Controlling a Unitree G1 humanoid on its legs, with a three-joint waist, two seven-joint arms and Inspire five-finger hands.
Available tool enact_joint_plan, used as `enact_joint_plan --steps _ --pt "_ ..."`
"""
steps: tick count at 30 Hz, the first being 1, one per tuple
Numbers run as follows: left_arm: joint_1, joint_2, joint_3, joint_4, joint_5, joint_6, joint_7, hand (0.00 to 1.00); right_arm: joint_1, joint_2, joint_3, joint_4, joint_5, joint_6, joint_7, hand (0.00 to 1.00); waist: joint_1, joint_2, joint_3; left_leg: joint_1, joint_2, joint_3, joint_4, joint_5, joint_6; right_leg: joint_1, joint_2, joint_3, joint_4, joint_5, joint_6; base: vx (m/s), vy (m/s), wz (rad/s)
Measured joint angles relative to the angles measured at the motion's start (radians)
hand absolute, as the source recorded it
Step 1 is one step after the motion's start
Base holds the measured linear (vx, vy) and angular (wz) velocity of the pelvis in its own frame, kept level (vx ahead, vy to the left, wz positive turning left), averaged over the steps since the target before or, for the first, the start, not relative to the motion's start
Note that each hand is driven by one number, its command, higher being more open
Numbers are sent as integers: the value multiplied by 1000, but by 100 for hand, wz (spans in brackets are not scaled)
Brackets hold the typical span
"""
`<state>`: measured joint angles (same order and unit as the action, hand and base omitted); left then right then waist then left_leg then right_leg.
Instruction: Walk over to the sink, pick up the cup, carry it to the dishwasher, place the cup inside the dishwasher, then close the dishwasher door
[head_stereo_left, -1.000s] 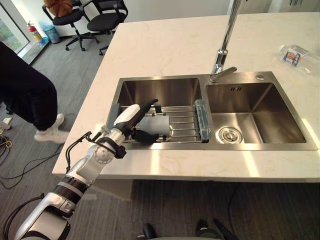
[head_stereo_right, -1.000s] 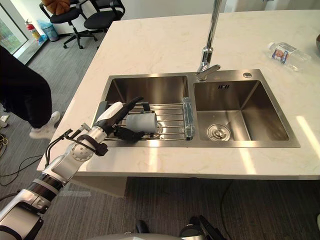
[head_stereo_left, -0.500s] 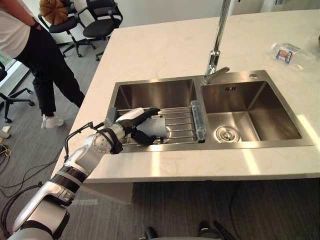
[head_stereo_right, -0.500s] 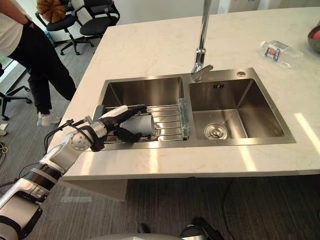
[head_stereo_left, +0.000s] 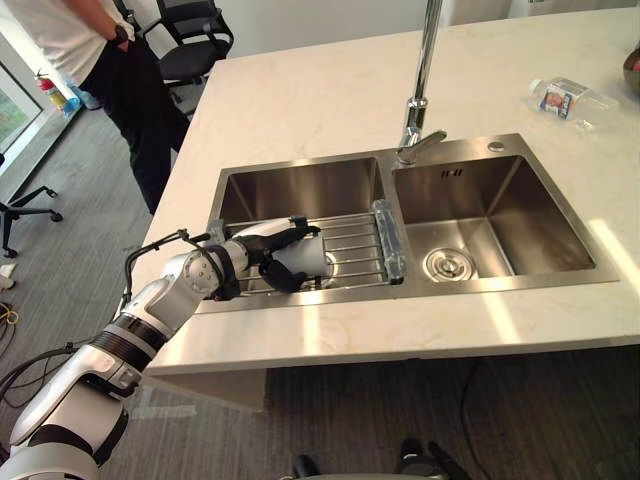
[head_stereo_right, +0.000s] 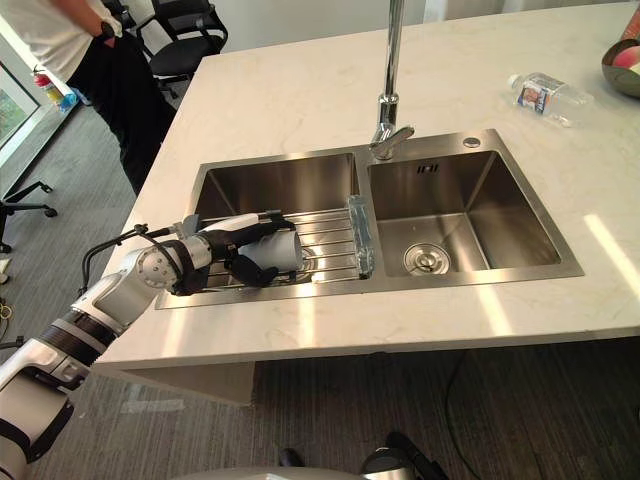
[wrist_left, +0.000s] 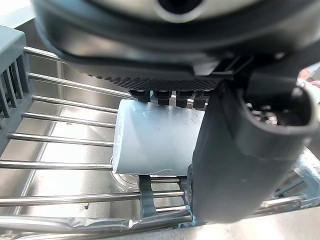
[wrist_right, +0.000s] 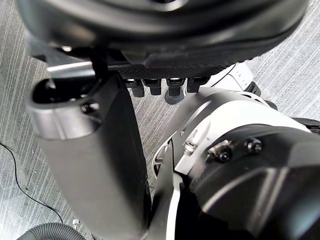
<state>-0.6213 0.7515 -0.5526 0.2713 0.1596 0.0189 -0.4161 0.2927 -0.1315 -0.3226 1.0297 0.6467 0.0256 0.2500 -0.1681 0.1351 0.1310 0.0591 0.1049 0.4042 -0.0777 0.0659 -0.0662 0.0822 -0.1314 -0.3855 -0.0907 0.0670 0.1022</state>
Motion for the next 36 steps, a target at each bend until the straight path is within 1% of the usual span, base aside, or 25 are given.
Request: enact_joint_plan --steps 5,13,19,28,34,36 --pt "0 0 0 1 3 21 -6 100 0 -5 15 -6 5 -3 -7 100 -4 3 2 0 1 3 0 -1 -1 -1 0 3 0 0 0 0 0 0" --pt "-17 1 0 9 47 23 -45 100 5 -5 25 -22 36 4 -19 100 -9 9 5 0 3 11 1 -3 -4 -6 0 12 0 2 0 -5 -5 -3" --pt "-22 1 0 11 60 41 -47 100 5 -6 29 -26 39 4 -28 100 -12 13 7 2 4 18 3 -6 -9 -11 0 25 0 6 -1 -15 -12 -6" --pt "-35 0 0 53 61 66 -38 100 14 -6 37 -44 59 5 -34 100 -17 21 13 3 10 23 9 -14 -19 -27 6 55 0 12 -5 -20 -19 -10" --pt "-36 0 0 88 79 65 -4 100 16 -6 42 -57 61 -2 -34 100 -38 28 25 5 15 26 12 -17 -23 -33 10 69 1 14 -7 -10 -24 -8" --pt "-36 -3 0 91 97 62 12 100 21 -7 46 -63 61 -7 -38 100 -40 28 28 5 15 25 17 -20 -29 -37 10 78 4 15 -7 -7 -23 -12"
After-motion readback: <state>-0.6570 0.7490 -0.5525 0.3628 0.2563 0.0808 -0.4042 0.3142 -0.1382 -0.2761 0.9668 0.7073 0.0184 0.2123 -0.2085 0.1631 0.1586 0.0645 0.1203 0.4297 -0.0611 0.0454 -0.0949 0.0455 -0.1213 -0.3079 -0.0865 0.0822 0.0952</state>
